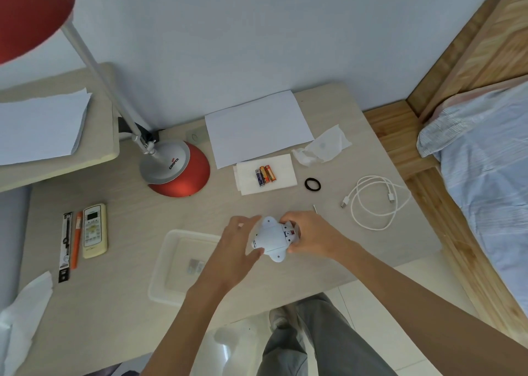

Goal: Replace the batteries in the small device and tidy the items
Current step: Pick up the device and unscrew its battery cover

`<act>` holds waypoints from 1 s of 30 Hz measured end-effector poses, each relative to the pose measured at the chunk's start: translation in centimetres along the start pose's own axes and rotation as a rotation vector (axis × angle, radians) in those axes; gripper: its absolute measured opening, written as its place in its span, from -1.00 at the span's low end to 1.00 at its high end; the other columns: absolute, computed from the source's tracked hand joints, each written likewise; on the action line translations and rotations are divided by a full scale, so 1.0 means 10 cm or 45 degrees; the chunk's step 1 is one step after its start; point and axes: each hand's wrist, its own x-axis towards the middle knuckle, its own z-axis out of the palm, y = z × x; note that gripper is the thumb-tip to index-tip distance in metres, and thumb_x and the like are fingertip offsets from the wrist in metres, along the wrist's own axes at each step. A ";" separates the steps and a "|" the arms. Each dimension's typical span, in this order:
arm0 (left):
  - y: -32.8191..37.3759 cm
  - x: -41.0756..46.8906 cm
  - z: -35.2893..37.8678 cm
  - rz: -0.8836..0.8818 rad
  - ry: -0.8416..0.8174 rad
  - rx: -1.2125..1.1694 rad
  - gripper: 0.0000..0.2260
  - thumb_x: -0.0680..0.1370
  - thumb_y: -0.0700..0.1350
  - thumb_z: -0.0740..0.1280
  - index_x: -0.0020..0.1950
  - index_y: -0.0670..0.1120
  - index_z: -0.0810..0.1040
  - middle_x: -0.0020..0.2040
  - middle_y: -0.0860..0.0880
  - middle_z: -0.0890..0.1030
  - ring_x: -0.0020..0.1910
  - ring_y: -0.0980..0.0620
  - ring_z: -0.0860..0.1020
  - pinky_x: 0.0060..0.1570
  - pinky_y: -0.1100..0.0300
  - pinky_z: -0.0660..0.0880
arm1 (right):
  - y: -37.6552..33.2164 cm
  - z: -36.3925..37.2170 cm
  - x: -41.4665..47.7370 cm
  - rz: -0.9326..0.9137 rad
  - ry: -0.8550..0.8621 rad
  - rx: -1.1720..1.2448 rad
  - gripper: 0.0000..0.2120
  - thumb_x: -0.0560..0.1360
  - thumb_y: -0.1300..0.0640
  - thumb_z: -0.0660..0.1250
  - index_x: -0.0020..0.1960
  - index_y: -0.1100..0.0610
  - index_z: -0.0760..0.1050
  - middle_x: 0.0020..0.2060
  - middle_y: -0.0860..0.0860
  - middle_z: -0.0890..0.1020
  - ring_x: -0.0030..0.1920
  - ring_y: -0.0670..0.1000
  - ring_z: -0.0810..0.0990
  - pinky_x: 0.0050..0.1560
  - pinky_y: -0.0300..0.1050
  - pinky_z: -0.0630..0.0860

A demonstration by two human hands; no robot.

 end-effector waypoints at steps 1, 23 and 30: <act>0.03 -0.01 -0.06 0.050 -0.001 0.088 -0.33 0.60 -0.07 0.51 0.64 0.18 0.30 0.46 0.03 0.32 0.43 0.01 0.42 0.34 0.08 0.53 | 0.00 0.00 0.01 0.001 -0.001 -0.003 -0.55 0.28 0.05 0.60 0.12 -0.09 0.57 -0.08 -0.15 0.69 -0.13 -0.12 0.66 -0.08 0.02 0.70; 0.18 0.44 0.04 0.513 -0.380 0.694 -0.27 0.53 -0.07 0.57 0.55 0.28 0.25 0.33 -0.07 0.33 0.16 -0.04 0.46 -0.01 0.04 0.67 | -0.02 0.00 0.02 0.036 -0.001 -0.161 -0.49 0.29 0.00 0.60 0.18 -0.15 0.54 -0.04 -0.15 0.68 -0.05 -0.05 0.66 0.00 0.05 0.68; 0.22 0.45 0.05 0.505 -0.402 0.684 -0.31 0.51 -0.11 0.57 0.52 0.22 0.32 0.27 -0.06 0.33 0.13 -0.04 0.46 -0.01 0.03 0.66 | -0.03 0.00 0.04 0.015 -0.021 -0.187 -0.46 0.29 0.03 0.63 0.22 -0.12 0.55 -0.04 -0.13 0.70 -0.05 -0.04 0.67 -0.02 -0.05 0.65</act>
